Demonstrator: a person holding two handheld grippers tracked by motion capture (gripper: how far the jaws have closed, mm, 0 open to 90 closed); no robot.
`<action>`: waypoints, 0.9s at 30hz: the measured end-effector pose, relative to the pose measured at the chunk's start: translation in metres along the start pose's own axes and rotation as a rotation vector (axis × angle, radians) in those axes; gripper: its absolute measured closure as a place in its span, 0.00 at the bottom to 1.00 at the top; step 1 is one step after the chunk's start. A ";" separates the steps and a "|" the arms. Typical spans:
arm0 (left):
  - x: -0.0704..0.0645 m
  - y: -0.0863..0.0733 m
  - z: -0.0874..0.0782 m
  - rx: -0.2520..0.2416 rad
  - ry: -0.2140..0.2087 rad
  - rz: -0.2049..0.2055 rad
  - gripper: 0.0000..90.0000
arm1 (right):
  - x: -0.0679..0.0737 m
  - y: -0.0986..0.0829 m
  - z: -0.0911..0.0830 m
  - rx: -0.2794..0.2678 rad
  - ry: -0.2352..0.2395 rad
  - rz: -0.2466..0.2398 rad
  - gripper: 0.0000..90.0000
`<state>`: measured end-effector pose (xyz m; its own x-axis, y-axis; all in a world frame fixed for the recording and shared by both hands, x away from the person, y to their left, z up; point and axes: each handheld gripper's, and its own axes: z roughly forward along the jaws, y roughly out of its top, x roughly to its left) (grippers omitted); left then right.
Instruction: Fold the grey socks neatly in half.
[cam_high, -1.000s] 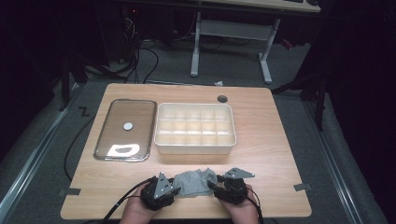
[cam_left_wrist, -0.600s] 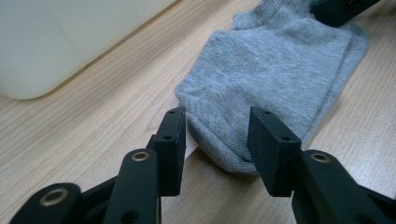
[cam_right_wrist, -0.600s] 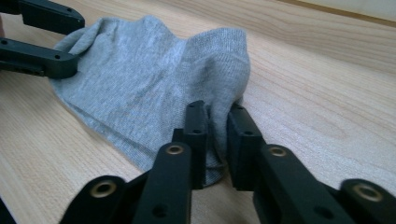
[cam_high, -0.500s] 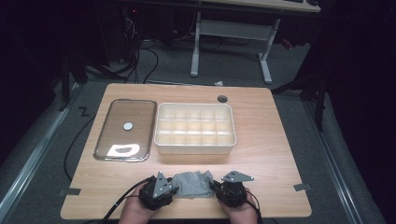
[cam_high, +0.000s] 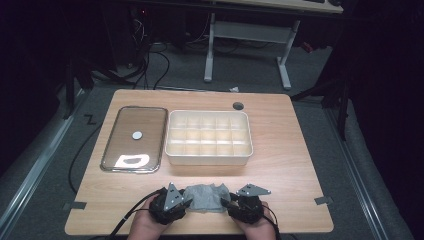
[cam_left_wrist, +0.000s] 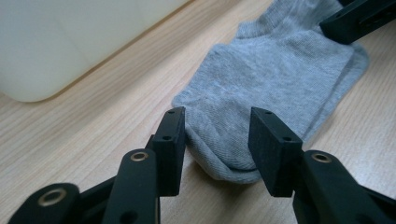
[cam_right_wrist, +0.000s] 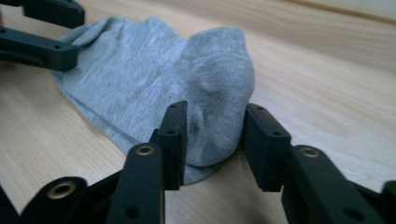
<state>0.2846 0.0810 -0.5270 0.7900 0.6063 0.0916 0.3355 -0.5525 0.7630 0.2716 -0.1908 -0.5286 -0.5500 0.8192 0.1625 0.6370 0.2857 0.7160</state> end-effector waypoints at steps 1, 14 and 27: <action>-0.001 0.000 0.001 0.005 -0.001 0.004 0.64 | 0.001 0.000 0.000 0.002 0.001 -0.013 0.70; 0.003 0.004 -0.006 -0.034 0.007 -0.031 0.64 | 0.002 0.003 -0.006 -0.018 0.002 -0.026 0.94; -0.021 0.050 0.055 0.008 -0.057 -0.087 0.74 | -0.015 0.008 -0.012 -0.051 0.000 0.006 0.94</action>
<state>0.3132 0.0098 -0.5259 0.7857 0.6185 -0.0114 0.4080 -0.5043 0.7611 0.2785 -0.2062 -0.5170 -0.5464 0.8207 0.1669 0.6118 0.2550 0.7488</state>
